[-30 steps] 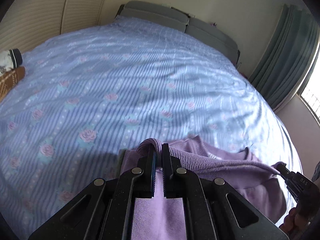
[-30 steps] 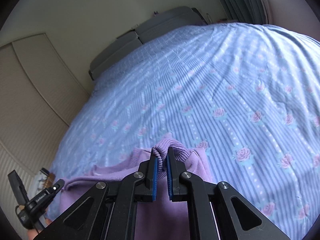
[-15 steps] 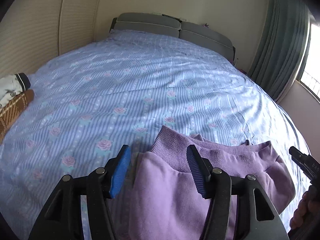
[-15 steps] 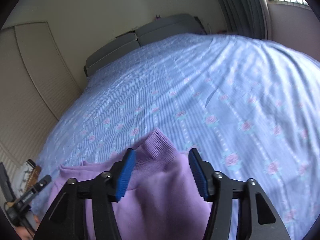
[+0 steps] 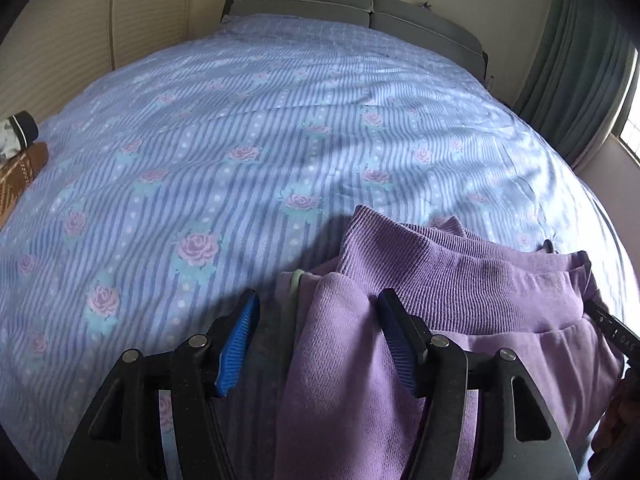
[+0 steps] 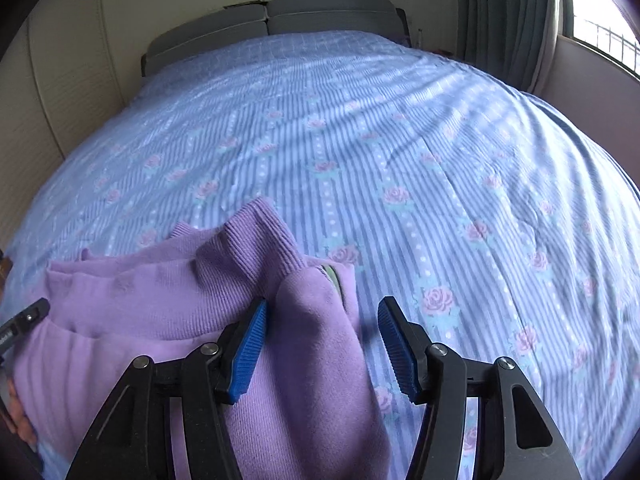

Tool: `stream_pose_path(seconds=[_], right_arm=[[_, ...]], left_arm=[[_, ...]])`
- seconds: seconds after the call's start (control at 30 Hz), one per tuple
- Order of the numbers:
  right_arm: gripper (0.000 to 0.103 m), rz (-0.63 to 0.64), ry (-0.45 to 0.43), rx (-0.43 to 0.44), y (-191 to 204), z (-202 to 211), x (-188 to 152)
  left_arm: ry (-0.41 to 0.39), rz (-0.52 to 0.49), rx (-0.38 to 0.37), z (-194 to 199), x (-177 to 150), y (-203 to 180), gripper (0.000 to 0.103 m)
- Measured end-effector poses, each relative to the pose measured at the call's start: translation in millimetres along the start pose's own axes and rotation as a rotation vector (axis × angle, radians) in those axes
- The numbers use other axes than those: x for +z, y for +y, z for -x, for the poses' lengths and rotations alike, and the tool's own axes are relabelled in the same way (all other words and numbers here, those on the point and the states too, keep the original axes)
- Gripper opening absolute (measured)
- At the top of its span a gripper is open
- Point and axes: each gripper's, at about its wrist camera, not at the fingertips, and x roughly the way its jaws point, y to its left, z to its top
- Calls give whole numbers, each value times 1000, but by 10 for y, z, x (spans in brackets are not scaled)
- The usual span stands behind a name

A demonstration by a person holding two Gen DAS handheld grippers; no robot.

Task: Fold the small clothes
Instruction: 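Lay the folded hem on the collar and open both grippers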

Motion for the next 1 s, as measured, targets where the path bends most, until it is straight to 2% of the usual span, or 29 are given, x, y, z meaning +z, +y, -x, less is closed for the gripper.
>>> stream_pose_path(seconds=[0.13, 0.27, 0.4, 0.53, 0.63, 0.8, 1.0], right_arm=[[58, 9, -10, -25, 3, -42, -33], [58, 11, -62, -37, 68, 165, -10], [58, 39, -162, 17, 194, 557, -85], [58, 108, -203, 80, 392, 823, -263], [58, 143, -177, 102, 462, 814, -365], [58, 102, -69, 105, 339, 565, -513], [60, 108, -57, 102, 342, 423, -585]], left_arm=[[-13, -11, 17, 32, 11, -34, 62], [-72, -41, 24, 291, 4, -139, 60], [-127, -72, -17, 595, -73, -327, 60], [-157, -104, -71, 809, -221, -542, 69], [-129, -148, -76, 758, -338, -684, 70], [-48, -97, -68, 526, -486, -570, 70], [-67, -122, -59, 438, -538, -579, 72]])
